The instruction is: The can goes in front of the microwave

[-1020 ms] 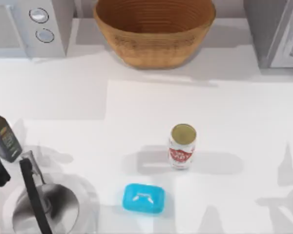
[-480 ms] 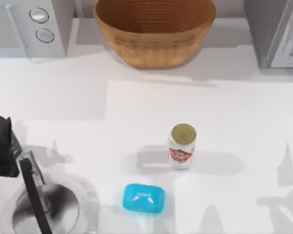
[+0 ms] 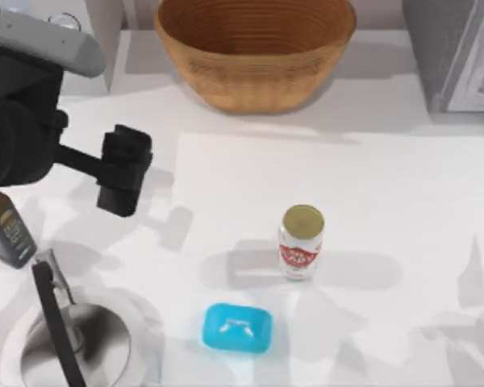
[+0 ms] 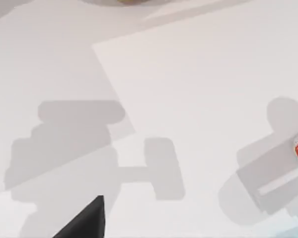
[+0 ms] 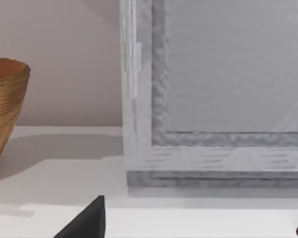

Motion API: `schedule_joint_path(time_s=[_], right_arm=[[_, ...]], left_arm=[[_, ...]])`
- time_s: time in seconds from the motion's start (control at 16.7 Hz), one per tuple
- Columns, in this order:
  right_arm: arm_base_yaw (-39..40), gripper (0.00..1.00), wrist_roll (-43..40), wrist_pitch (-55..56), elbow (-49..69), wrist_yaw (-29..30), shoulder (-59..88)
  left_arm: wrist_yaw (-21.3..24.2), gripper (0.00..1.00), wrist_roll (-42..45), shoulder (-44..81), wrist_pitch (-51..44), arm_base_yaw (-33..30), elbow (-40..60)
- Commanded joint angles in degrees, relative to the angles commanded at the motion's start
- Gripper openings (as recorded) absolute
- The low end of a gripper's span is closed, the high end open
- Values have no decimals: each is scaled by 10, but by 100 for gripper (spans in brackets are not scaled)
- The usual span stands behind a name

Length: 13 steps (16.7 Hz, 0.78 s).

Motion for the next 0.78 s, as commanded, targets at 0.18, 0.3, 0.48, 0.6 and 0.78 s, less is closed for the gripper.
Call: schedule_joint_path(time_s=[0.18,0.3,0.48,0.6,0.78], right_arm=[[0,100,0,0,0,0,0],[0,100,0,0,0,0,0],[0,100,0,0,0,0,0],[0,100,0,0,0,0,0],[0,100,0,0,0,0,0]], left_arm=[[4,100,1,192,-110,-73,183],[2,100,1,314,-180,-115,302],[-7,100,-1,476,-275,-165,460],[-16,100,-2,565,-329,-189,547],[-30,100,-4,662,-391,-211,638]])
